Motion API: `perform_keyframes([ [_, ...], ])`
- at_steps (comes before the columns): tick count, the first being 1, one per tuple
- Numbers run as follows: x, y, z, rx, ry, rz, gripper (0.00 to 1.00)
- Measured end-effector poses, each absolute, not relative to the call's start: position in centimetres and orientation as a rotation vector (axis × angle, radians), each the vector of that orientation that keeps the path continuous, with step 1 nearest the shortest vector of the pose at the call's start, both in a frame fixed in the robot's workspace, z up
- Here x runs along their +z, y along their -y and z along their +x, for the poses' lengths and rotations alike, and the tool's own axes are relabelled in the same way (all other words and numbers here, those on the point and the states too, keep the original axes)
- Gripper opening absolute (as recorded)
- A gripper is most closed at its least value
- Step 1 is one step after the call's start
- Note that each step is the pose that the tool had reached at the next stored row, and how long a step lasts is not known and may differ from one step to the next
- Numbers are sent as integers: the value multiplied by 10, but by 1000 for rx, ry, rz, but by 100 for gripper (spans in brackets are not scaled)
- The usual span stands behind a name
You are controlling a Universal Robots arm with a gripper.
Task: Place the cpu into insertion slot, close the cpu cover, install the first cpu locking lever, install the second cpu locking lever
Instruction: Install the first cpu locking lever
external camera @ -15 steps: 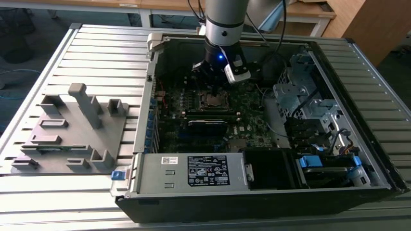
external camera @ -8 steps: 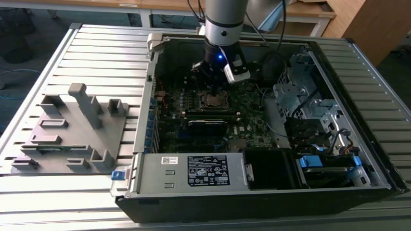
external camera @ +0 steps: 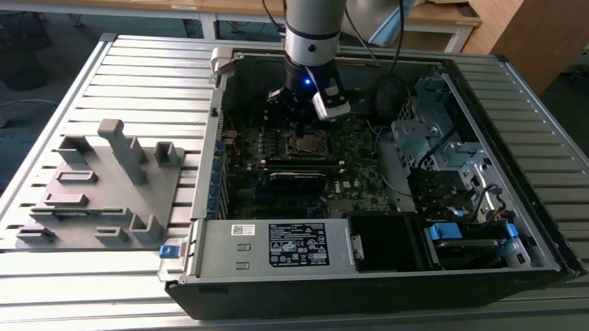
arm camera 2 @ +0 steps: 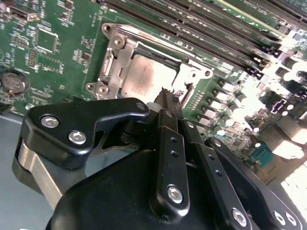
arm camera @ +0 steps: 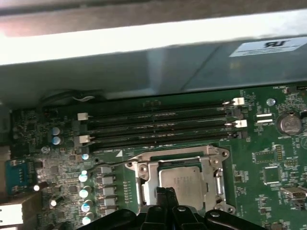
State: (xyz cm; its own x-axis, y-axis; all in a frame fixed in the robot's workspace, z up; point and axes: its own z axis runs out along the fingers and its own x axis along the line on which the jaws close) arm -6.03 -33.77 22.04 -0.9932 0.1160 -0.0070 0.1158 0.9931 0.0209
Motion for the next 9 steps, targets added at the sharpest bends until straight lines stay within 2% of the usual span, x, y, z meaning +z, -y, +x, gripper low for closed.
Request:
perform_keyframes([
  [9,225,338,-62,34,-3128,182,10],
])
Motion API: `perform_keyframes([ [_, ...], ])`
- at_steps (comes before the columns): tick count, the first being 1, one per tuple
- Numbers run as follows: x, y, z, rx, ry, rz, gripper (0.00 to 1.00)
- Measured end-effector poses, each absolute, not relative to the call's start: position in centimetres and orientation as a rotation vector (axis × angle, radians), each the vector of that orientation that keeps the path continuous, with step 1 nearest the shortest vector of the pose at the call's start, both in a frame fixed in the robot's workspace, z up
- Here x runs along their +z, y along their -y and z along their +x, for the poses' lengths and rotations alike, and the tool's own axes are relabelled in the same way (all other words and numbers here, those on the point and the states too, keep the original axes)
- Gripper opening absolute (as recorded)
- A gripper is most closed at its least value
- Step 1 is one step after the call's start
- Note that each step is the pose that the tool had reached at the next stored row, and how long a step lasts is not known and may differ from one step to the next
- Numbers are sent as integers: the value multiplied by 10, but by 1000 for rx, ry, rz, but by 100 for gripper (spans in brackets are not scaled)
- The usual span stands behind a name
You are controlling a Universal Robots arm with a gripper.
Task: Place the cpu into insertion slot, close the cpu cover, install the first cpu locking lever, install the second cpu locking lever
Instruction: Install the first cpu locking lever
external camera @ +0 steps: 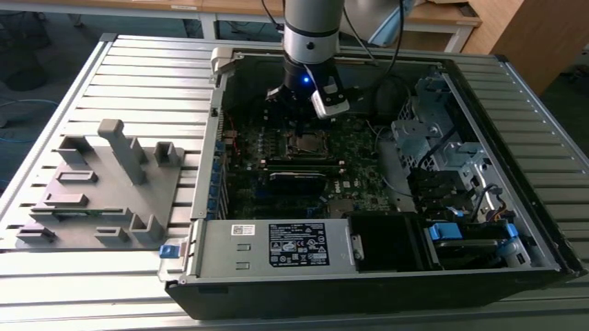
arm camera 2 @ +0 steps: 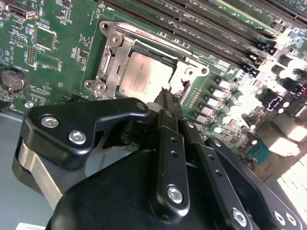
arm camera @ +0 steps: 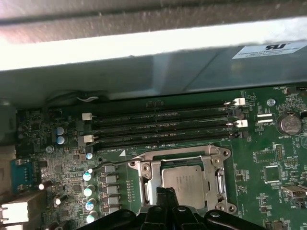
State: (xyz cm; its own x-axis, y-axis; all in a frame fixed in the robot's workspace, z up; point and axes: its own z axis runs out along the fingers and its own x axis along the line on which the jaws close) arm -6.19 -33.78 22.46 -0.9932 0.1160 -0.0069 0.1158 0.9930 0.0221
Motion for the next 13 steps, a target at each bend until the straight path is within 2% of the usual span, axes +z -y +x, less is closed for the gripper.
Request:
perform_keyframes([
  [13,227,338,-62,34,-3128,182,10],
])
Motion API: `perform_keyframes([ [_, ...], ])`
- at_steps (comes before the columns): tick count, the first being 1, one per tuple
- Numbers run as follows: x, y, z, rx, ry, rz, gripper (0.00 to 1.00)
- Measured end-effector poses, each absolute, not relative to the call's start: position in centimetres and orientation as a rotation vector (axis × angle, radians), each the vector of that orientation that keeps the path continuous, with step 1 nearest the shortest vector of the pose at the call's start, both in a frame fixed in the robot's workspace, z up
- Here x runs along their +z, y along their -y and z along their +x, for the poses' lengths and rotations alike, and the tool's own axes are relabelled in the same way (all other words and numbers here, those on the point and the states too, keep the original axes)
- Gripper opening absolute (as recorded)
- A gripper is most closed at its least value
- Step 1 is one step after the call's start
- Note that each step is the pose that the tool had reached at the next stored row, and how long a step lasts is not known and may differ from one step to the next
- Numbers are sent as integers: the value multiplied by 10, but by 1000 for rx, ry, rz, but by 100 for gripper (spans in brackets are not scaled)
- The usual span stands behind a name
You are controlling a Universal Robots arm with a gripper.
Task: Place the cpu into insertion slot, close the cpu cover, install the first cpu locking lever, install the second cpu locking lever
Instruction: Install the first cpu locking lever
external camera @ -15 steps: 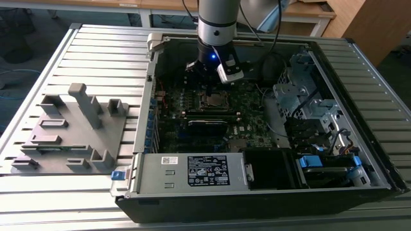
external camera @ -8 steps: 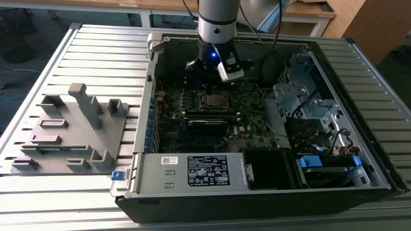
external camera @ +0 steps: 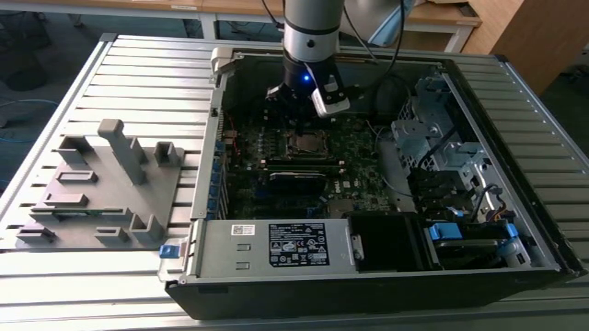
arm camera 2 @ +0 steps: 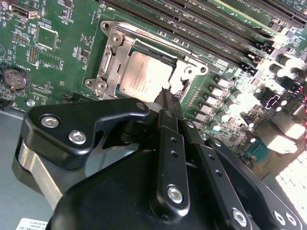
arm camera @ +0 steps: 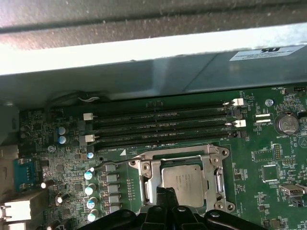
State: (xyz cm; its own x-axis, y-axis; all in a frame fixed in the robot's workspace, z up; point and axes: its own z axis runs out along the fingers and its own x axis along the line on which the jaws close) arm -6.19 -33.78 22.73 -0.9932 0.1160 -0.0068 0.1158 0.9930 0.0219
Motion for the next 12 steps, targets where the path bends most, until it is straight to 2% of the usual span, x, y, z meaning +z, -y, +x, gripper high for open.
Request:
perform_keyframes([
  [12,231,338,-62,34,-3128,182,10],
])
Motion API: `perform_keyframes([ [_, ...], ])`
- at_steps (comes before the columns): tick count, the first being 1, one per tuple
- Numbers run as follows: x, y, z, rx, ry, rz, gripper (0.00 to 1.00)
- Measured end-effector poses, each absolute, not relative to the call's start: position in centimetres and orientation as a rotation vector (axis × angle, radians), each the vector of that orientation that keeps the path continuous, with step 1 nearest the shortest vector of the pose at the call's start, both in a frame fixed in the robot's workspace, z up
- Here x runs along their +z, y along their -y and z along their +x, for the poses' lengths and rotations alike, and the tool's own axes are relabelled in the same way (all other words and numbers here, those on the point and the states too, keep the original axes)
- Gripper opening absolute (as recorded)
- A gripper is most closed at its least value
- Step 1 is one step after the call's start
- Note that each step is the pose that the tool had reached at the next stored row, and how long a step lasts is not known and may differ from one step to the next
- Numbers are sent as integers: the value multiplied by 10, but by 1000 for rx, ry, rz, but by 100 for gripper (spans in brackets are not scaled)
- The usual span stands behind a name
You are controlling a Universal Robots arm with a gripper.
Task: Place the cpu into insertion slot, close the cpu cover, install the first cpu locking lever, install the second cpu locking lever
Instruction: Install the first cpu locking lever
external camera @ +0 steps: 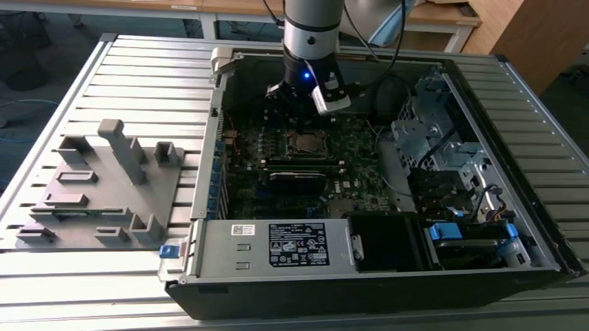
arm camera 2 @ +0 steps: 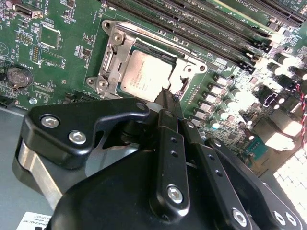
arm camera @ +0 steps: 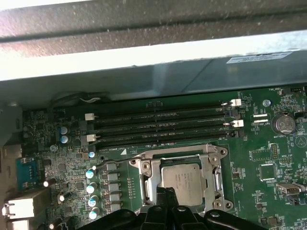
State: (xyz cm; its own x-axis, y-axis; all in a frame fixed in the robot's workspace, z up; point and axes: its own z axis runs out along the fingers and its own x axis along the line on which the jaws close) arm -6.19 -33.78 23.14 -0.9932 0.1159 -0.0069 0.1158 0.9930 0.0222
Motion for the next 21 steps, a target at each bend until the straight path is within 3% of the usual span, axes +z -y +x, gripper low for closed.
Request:
perform_keyframes([
  [21,236,338,-62,34,-3128,182,10],
])
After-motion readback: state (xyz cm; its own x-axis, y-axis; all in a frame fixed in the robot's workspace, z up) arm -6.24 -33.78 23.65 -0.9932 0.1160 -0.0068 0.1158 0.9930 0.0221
